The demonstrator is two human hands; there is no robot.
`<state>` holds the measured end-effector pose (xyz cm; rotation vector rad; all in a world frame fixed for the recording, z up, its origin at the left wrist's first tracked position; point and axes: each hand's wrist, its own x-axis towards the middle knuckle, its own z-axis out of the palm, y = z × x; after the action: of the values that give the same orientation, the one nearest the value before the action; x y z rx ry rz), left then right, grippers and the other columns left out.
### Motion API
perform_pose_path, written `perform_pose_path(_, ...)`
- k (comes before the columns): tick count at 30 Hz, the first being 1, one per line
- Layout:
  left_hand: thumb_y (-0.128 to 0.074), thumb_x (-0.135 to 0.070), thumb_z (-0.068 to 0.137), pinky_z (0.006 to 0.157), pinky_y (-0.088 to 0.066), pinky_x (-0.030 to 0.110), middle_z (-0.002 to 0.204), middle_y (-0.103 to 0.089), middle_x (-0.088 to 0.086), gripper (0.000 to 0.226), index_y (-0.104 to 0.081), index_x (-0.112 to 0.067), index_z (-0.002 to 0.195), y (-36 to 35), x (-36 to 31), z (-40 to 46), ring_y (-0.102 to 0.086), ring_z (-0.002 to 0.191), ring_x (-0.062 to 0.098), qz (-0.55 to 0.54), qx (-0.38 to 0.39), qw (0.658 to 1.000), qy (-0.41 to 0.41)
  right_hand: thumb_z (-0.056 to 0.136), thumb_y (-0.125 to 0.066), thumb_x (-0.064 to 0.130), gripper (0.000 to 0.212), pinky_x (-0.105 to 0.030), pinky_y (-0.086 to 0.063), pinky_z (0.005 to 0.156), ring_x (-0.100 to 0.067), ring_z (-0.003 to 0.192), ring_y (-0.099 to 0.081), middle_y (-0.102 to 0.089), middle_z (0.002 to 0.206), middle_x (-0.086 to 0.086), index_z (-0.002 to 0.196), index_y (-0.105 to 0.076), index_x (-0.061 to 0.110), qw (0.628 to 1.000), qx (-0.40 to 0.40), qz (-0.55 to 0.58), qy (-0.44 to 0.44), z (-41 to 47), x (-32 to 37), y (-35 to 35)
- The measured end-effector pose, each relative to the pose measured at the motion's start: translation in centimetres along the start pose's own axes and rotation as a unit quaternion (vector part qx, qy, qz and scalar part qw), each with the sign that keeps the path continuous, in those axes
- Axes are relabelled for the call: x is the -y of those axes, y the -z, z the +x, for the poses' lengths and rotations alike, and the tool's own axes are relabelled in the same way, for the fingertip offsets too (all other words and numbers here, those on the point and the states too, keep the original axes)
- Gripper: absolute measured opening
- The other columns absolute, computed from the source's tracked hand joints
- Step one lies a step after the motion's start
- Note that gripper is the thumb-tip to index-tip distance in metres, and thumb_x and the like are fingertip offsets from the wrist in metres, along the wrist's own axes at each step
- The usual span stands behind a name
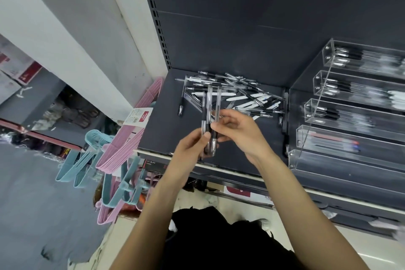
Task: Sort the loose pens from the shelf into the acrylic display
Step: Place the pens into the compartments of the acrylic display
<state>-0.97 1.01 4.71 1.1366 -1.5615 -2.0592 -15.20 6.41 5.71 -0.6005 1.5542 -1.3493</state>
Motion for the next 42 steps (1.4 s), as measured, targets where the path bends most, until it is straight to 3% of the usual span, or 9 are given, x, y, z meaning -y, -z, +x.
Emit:
perform_pose_path(7, -0.041, -0.015, 0.101, 0.071, -0.054, 0.022, 0.091, -0.07, 0.002, 0.021, -0.059, -0.009, 0.109, -1.8, 0.9, -1.7, -0.069, 0.079, 0.015, -0.003, 0.009, 1.0, -0.029, 0.081, -0.073, 0.016, 0.025, -0.02, -0.045, 0.049, -0.007, 0.055, -0.052, -0.058, 0.075, -0.004, 0.102, -0.067, 0.003, 0.992, 0.034, -0.122, 0.0, -0.7, 0.0, 0.7)
perform_pose_path(11, -0.043, -0.013, 0.1, 0.069, -0.054, 0.021, 0.087, -0.072, 0.002, 0.019, -0.06, -0.009, 0.107, -2.2, 1.4, -3.0, -0.069, 0.076, 0.013, -0.058, 0.037, 0.998, 0.001, 0.082, -0.07, 0.036, 0.037, -0.018, -0.034, 0.043, -0.009, 0.047, -0.04, -0.053, 0.07, -0.01, 0.096, -0.068, 0.002, 0.985, 0.037, -0.166, -0.015, -0.5, 1.0, 1.0)
perform_pose_path(18, -0.039, -0.02, 0.1, 0.075, -0.056, 0.031, 0.087, -0.071, 0.006, 0.028, -0.063, -0.007, 0.105, -2.9, 1.3, -3.8, -0.07, 0.081, 0.022, -0.21, 0.075, 0.974, 0.038, 0.083, -0.069, 0.03, 0.035, -0.016, -0.036, 0.046, -0.007, 0.041, -0.04, -0.05, 0.047, 0.005, 0.093, -0.069, -0.004, 0.947, 0.198, -0.248, -0.047, 0.1, 2.5, 0.5)
perform_pose_path(22, -0.039, -0.02, 0.1, 0.075, -0.055, 0.029, 0.077, -0.066, 0.001, 0.026, -0.061, -0.007, 0.099, -2.8, 1.7, -3.7, -0.068, 0.077, 0.02, -0.216, 0.045, 0.975, 0.028, 0.084, -0.068, 0.033, 0.021, -0.018, -0.039, 0.048, -0.007, 0.043, -0.044, -0.054, 0.054, 0.001, 0.085, -0.069, 0.012, 0.943, 0.19, -0.273, -0.022, 0.7, 4.0, 0.1)
perform_pose_path(25, -0.039, -0.021, 0.1, 0.078, -0.053, 0.028, 0.079, -0.066, 0.0, 0.027, -0.062, -0.006, 0.103, -2.5, 2.3, -4.1, -0.067, 0.082, 0.019, -0.185, 0.054, 0.981, 0.03, 0.089, -0.064, 0.022, 0.019, -0.018, -0.044, 0.048, -0.006, 0.051, -0.052, -0.058, 0.067, -0.001, 0.099, -0.067, 0.006, 0.942, 0.209, -0.263, 0.021, 1.5, 5.1, 0.2)
perform_pose_path(28, -0.038, -0.024, 0.1, 0.08, -0.053, 0.027, 0.086, -0.069, -0.001, 0.031, -0.062, -0.008, 0.11, -2.4, 2.9, -4.6, -0.067, 0.089, 0.02, -0.17, 0.061, 0.983, 0.035, 0.088, -0.064, 0.015, 0.014, -0.019, -0.052, 0.057, -0.009, 0.057, -0.061, -0.061, 0.072, -0.004, 0.096, -0.066, 0.003, 0.909, 0.262, -0.321, 0.036, 1.7, 5.9, 0.3)
perform_pose_path(30, -0.034, -0.024, 0.101, 0.086, -0.054, 0.031, 0.102, -0.072, 0.005, 0.035, -0.06, -0.008, 0.119, -2.2, 3.0, -4.5, -0.067, 0.098, 0.024, -0.205, 0.037, 0.977, 0.034, 0.088, -0.065, 0.011, 0.006, -0.019, -0.053, 0.058, -0.01, 0.056, -0.063, -0.063, 0.07, -0.008, 0.089, -0.066, 0.005, 0.923, 0.226, -0.306, 0.061, 1.7, 6.5, 1.3)
perform_pose_path(35, -0.027, -0.024, 0.104, 0.092, -0.053, 0.03, 0.126, -0.064, 0.006, 0.038, -0.051, -0.012, 0.13, -1.6, 2.8, -3.1, -0.062, 0.114, 0.021, -0.396, -0.059, 0.917, -0.006, 0.089, -0.06, 0.002, 0.012, -0.018, -0.054, 0.065, -0.008, 0.065, -0.068, -0.066, 0.074, -0.002, 0.087, -0.063, 0.014, 0.982, -0.031, -0.098, 0.157, -0.1, 5.7, 4.6)
perform_pose_path(42, -0.044, -0.02, 0.09, 0.097, -0.05, 0.035, 0.121, -0.066, 0.003, 0.033, -0.058, -0.011, 0.119, -5.5, -0.1, -0.5, -0.057, 0.119, 0.018, -0.507, -0.007, 0.862, -0.023, 0.088, -0.062, 0.001, 0.014, -0.031, -0.055, 0.082, -0.015, 0.082, -0.07, -0.069, 0.086, 0.001, 0.092, -0.063, 0.015, 0.981, -0.143, -0.028, 0.131, -4.8, -0.7, 1.2)
